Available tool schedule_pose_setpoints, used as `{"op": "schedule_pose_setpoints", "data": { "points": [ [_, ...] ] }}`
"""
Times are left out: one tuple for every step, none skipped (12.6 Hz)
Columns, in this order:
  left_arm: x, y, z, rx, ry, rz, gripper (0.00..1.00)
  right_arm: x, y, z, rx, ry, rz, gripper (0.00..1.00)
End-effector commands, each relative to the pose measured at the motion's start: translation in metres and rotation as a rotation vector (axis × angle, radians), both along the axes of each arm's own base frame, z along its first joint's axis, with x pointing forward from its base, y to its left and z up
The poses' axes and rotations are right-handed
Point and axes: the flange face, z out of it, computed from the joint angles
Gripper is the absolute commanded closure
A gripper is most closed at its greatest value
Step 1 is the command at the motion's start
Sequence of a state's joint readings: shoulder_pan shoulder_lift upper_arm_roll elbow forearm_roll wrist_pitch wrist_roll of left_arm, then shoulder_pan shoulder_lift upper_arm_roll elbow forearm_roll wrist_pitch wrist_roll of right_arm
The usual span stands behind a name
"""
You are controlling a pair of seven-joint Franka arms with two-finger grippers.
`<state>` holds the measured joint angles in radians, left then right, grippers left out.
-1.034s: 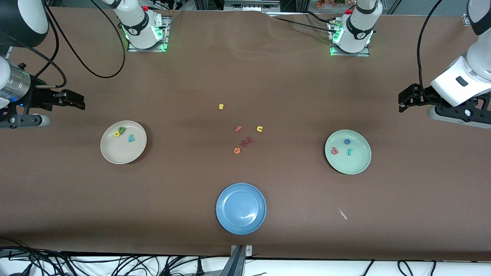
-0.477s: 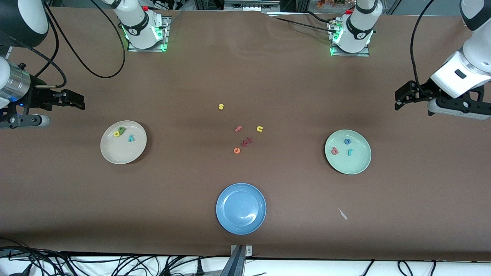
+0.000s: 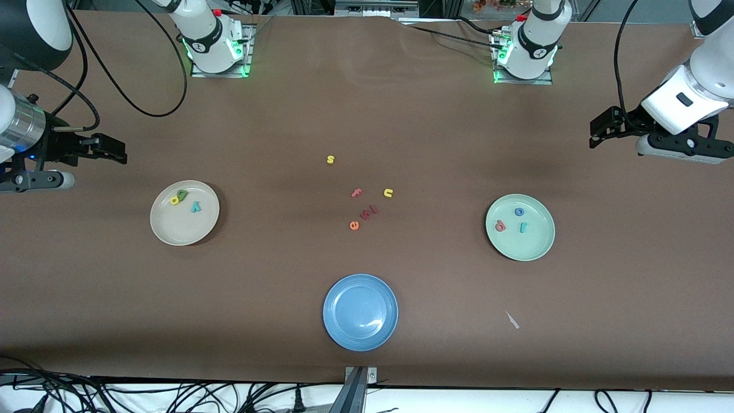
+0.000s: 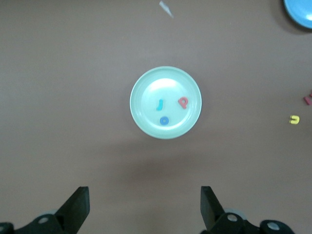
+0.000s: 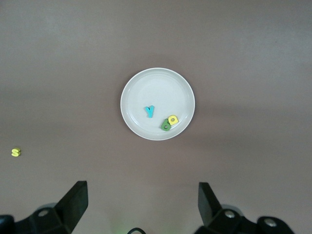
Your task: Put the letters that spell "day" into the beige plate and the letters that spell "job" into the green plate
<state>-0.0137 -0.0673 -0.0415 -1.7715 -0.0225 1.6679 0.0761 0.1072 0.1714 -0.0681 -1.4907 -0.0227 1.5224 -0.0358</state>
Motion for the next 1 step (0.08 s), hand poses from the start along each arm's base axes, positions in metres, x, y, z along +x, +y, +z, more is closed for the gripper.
{"op": "schedule_pose_setpoints", "data": {
  "points": [
    [-0.006,0.0031,0.0178,-0.011,0.004,0.006,0.0,-0.004,-0.0003,0.008,-0.01,-0.006,0.019,0.0]
  ]
}}
